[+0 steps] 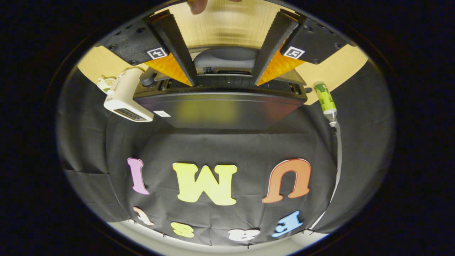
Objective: Open the toaster oven, put the food inside, and close the toaster oven door.
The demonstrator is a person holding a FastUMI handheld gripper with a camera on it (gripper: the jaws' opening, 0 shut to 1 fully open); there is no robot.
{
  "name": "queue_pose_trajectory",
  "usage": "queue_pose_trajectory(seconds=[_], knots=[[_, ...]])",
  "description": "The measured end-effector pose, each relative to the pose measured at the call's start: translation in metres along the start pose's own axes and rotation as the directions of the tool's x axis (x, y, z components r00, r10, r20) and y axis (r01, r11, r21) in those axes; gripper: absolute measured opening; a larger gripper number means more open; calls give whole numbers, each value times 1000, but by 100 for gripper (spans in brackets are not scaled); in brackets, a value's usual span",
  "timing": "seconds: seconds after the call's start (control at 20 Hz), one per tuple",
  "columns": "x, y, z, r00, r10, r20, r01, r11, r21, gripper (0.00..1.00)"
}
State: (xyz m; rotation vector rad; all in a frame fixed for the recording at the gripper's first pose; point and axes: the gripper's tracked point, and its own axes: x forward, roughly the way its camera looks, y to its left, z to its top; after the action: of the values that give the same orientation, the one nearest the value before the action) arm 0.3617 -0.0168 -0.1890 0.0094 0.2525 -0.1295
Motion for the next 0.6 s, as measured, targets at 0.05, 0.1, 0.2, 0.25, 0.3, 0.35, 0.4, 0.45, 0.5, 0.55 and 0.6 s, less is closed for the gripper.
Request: queue_pose_trajectory(seconds=[0.05, 0.1, 0.2, 0.25, 0.3, 0.35, 0.4, 0.45, 0.5, 0.55, 0.6], knots=[[-7, -1, -6, 1000, -5, -17, 5, 1000, -6, 100], [-14, -1, -13, 999, -10, -33, 10, 1000, -10, 100], [-28, -1, -25, 997, -20, -70, 17, 999, -34, 100], [-34, -1, -31, 996, -22, -81, 19, 999, -38, 100], [-38, -1, -37, 996, -23, -86, 19, 999, -45, 100], [-42, -1, -42, 996, -24, -89, 19, 998, -52, 100], [-47, -1, -50, 995, -25, -99, 20, 998, -53, 100], [-52, -1, -57, 993, -25, -116, 19, 998, -55, 100], [-55, -1, -66, 989, -23, -144, 15, 998, -55, 100], [-59, -1, -71, 986, -16, -167, 7, 999, -53, 100], [-61, 0, -76, 983, -6, -182, -3, 999, -54, 100]])
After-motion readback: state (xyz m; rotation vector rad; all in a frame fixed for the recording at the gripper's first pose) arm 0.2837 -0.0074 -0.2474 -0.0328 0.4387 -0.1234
